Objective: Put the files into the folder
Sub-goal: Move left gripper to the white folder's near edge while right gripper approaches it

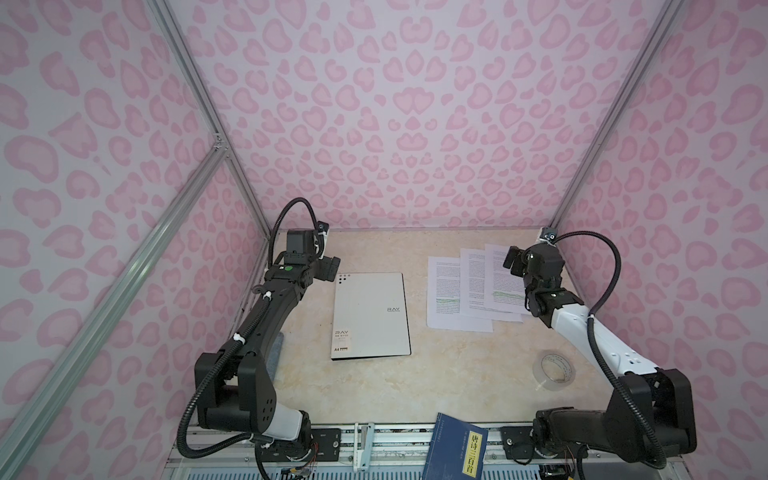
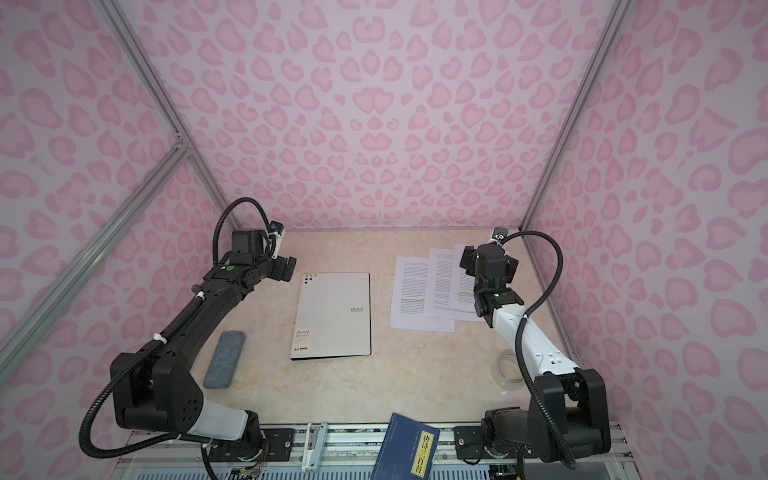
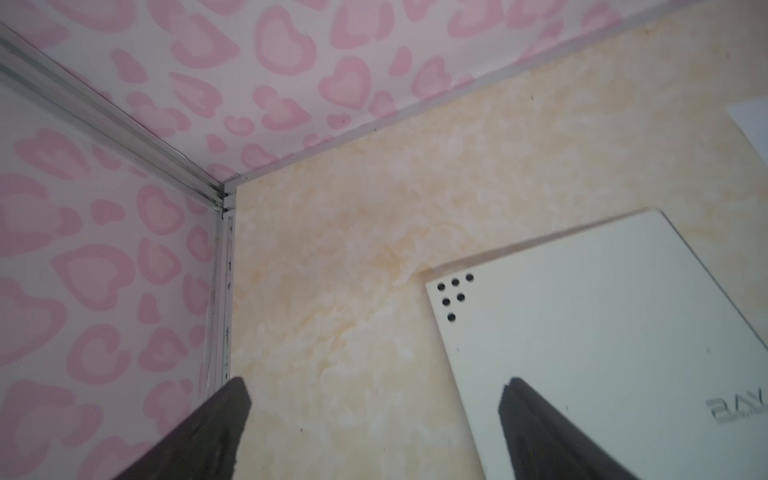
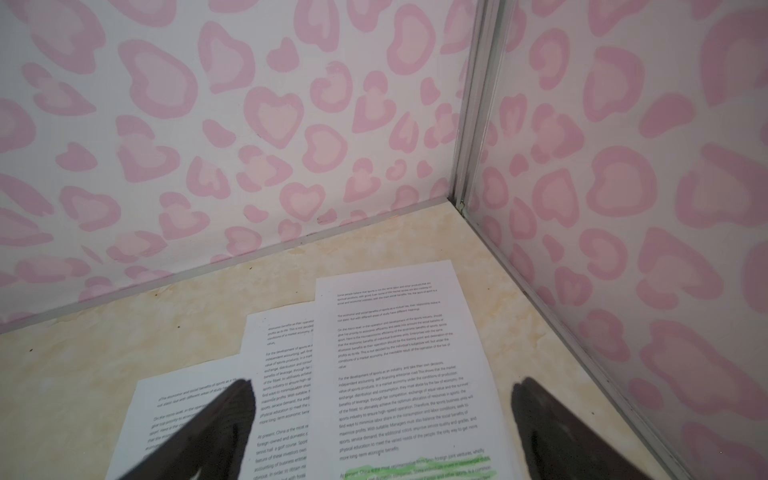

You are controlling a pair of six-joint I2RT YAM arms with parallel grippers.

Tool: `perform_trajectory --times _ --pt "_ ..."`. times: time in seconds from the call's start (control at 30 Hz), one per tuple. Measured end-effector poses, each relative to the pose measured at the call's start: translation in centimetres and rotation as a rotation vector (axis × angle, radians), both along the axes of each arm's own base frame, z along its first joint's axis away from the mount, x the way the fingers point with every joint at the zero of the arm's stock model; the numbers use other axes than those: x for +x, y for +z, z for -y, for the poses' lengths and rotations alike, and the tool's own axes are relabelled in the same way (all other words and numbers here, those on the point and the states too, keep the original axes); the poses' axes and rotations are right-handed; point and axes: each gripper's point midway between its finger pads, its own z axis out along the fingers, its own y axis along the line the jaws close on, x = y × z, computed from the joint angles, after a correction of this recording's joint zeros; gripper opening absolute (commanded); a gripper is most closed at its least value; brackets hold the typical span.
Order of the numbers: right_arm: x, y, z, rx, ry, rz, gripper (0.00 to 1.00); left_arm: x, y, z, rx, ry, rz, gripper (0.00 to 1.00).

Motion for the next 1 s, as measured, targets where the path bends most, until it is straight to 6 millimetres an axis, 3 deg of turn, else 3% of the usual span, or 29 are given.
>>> perform_trajectory --times 0.17,0.33,0.4,0.6,0.8,1.0 --pt "-2.6 -4.6 -5.4 0.094 0.187 -0.19 0.99 -7.2 -3.9 2.5 0.242 -0.233 -0.235 0.97" --pt "-4.7 -6.9 -9.8 0.207 0.322 -0.278 0.99 -13.5 -7.0 3.6 0.437 -0.402 -0.37 0.97" --pt "-5.0 -7.5 -11.2 0.249 0.365 -0.312 0.99 -14.9 -7.6 4.2 0.493 -0.455 -0.381 0.97" --pt "-6.4 -7.9 -15.2 0.327 0.491 -0.376 0.99 -18.3 -9.5 6.1 0.602 -0.595 -0.383 0.97" --pt "-7.3 -7.8 -15.2 0.374 0.484 -0.376 0.99 -20.0 -12.7 6.9 0.695 -0.67 -0.412 0.97" --pt "-7.6 -8.0 -15.4 0.409 0.48 -0.385 0.99 -19.9 -14.4 7.4 0.756 -0.668 -0.37 0.97"
